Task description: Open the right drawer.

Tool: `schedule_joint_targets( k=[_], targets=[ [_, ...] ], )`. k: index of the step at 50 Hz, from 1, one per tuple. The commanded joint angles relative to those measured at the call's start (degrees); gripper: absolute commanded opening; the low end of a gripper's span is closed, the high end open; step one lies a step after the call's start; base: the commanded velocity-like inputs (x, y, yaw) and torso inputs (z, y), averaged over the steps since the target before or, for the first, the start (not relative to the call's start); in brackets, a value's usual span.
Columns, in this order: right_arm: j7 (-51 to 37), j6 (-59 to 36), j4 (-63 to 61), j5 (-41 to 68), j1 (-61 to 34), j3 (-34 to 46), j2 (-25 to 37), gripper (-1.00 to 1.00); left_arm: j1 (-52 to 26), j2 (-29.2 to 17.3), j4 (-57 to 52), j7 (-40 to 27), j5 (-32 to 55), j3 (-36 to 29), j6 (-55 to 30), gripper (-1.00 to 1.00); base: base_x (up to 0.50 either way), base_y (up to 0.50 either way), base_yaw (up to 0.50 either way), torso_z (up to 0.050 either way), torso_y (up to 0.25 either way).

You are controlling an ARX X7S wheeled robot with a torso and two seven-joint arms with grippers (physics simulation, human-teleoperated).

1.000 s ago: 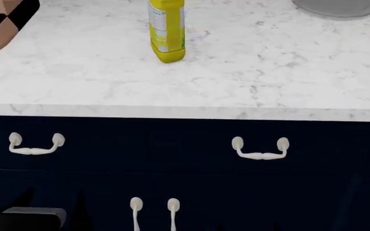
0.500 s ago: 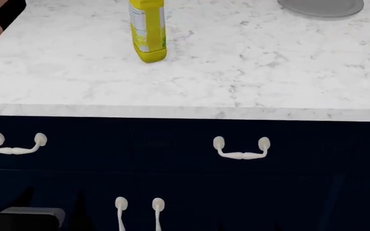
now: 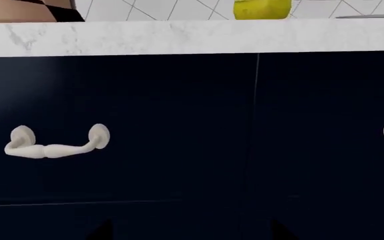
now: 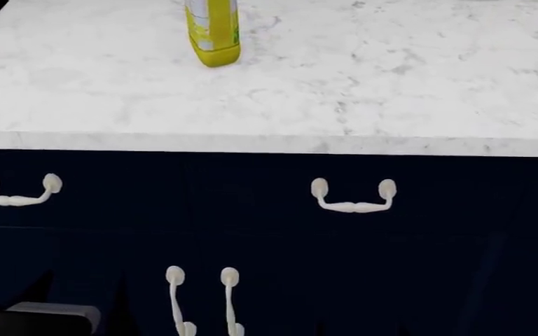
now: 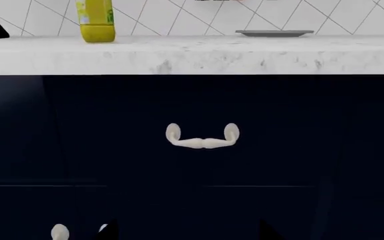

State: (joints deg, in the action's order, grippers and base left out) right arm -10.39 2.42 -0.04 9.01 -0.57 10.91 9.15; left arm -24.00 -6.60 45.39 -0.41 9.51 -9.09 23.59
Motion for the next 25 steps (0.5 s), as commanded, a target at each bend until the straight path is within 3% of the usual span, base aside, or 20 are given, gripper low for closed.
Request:
schedule_joint_targets(
  k=[1, 25],
  targets=[
    [-0.29, -0.18, 0.25, 0.27, -0.25, 0.58, 0.34, 1.0, -0.5, -0.06, 1.39, 0.04, -0.14, -0.68, 0.91, 1.0, 0.0, 0.0, 0.0, 0.0, -0.146],
    [-0.98, 0.42, 0.3, 1.19, -0.25, 1.15, 0.93, 1.0, 0.25, -0.45, -0.74, 0.04, 1.25, -1.26, -0.05, 1.0, 0.0, 0.0, 0.0, 0.0, -0.146]
  ],
)
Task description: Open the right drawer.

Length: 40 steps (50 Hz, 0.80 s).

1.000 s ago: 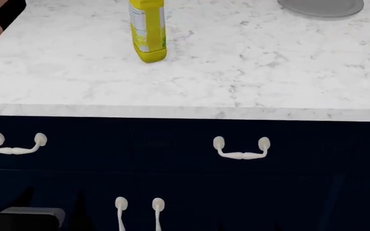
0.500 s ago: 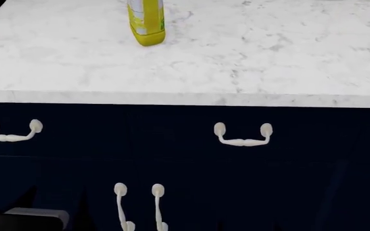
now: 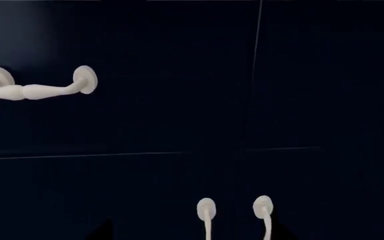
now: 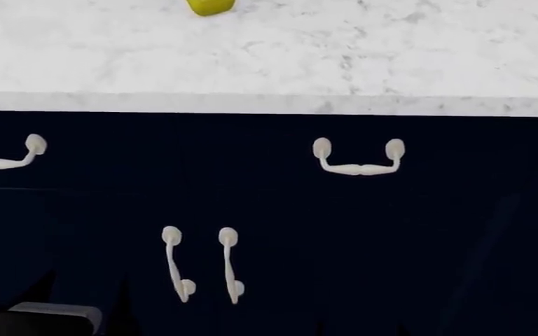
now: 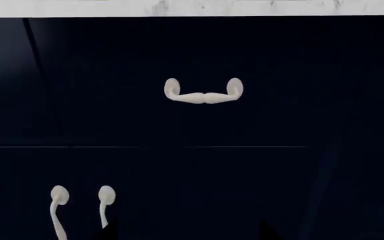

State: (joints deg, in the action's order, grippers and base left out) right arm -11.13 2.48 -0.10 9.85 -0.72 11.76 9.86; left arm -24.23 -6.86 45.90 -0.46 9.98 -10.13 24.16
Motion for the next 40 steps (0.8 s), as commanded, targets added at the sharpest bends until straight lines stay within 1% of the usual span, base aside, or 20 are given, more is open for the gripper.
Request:
schedule_joint_targets(
  k=[1, 13, 23, 25, 40],
  targets=[
    [-0.28, 0.41, 0.34, 0.38, -0.09, 0.3, 0.26, 1.0, 0.69, -0.26, -1.85, 0.0, 0.8, -0.28, -0.93, 1.0, 0.0, 0.0, 0.0, 0.0, -0.146],
    [-0.37, 0.74, 0.93, 0.83, -0.26, 0.68, 0.54, 1.0, 1.52, -0.57, -4.06, 0.1, 1.86, -0.48, -2.0, 1.0, 0.0, 0.0, 0.0, 0.0, -0.146],
    [-0.59, 0.27, 0.55, 1.23, -0.37, 1.04, 0.81, 1.0, 0.6, -0.49, -1.41, 0.12, 1.46, -0.97, -0.24, 1.0, 0.0, 0.0, 0.0, 0.0, -0.15],
    [-0.67, 0.31, 0.51, 1.27, -0.36, 1.08, 0.85, 1.0, 0.85, -0.48, -2.08, 0.46, 1.89, -1.08, -0.99, 1.0, 0.0, 0.0, 0.0, 0.0, -0.25],
    [-1.37, 0.07, -0.18, 1.59, -0.26, 1.41, 1.22, 1.0, 0.22, -0.59, -1.46, -1.25, 2.35, -0.78, -1.72, 1.0, 0.0, 0.0, 0.0, 0.0, -0.004]
  ],
)
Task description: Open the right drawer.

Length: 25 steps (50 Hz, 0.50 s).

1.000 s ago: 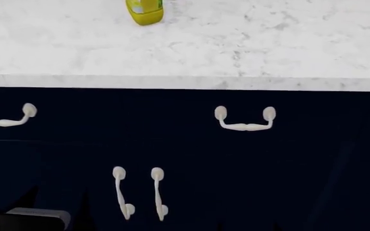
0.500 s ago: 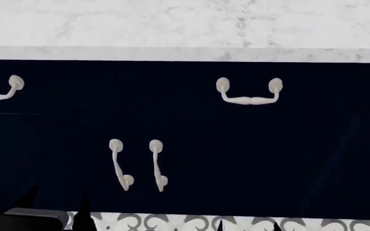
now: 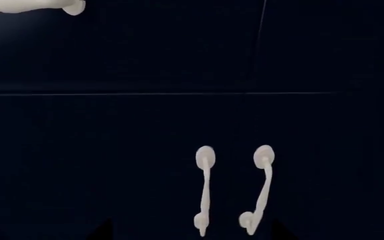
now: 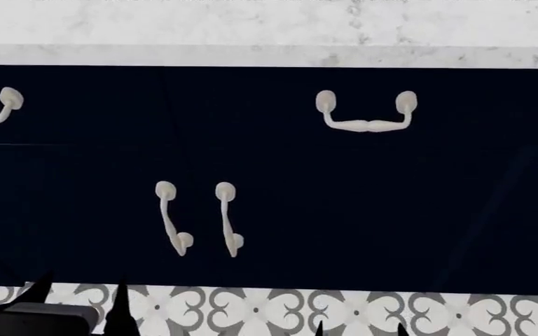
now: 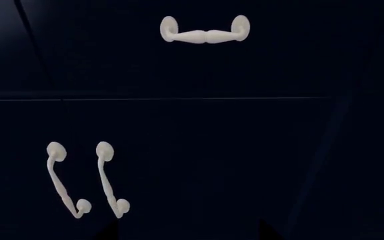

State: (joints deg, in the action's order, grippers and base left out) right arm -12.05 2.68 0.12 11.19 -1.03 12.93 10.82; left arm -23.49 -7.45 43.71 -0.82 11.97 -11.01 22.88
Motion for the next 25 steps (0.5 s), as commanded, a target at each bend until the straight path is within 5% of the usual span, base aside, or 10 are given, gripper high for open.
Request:
schedule_joint_targets(
  k=[1, 15, 25],
  targets=[
    [-0.52, -0.19, -0.48, 0.28, 0.06, 0.23, 0.29, 1.0, -0.78, 0.03, 1.33, -1.29, 0.15, 0.12, -0.4, 1.0, 0.0, 0.0, 0.0, 0.0, 0.0],
    [0.1, 1.62, 0.13, 1.46, 0.13, 0.33, 0.58, 1.0, 0.06, -0.28, -0.62, -1.44, 0.05, -0.77, -0.57, 1.0, 0.0, 0.0, 0.0, 0.0, 0.0],
    [-0.23, 1.16, -0.22, 1.51, 0.07, 0.73, 0.89, 1.0, -10.06, 2.27, 30.98, 5.02, 0.78, 1.11, 20.09, 1.0, 0.21, 0.0, 0.0, 0.0, 0.0]
  ],
)
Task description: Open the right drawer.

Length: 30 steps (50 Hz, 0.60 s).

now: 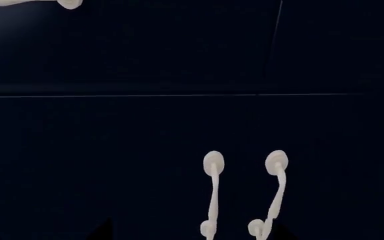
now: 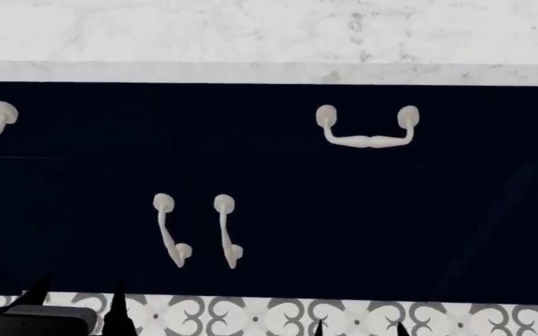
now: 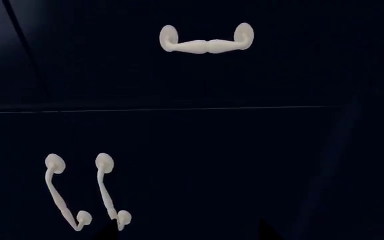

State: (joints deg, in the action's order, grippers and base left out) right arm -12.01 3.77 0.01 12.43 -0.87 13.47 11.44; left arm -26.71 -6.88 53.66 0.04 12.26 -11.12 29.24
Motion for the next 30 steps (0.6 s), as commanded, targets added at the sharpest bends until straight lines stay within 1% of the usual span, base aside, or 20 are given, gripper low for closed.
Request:
schedule_joint_targets(
  k=[1, 9, 30],
  targets=[
    [-0.33, 0.11, 0.12, 0.18, -0.13, 0.26, 0.24, 1.0, -6.79, 1.7, 21.15, 4.23, 0.31, 1.4, 13.91, 1.0, 0.23, 0.0, 0.0, 0.0, 0.0],
    [-0.61, 0.51, 0.21, 0.33, -0.1, 0.31, 0.37, 1.0, -6.68, 2.03, 20.76, 3.88, -0.88, 2.36, 13.8, 1.0, 0.23, 0.0, 0.0, 0.0, 0.0],
    [-1.14, 0.43, -0.18, 0.77, -0.13, 0.87, 0.8, 1.0, -3.85, 1.39, 12.66, 1.89, -1.16, 1.49, 8.86, 1.0, 0.23, 0.0, 0.0, 0.0, 0.0]
  ],
)
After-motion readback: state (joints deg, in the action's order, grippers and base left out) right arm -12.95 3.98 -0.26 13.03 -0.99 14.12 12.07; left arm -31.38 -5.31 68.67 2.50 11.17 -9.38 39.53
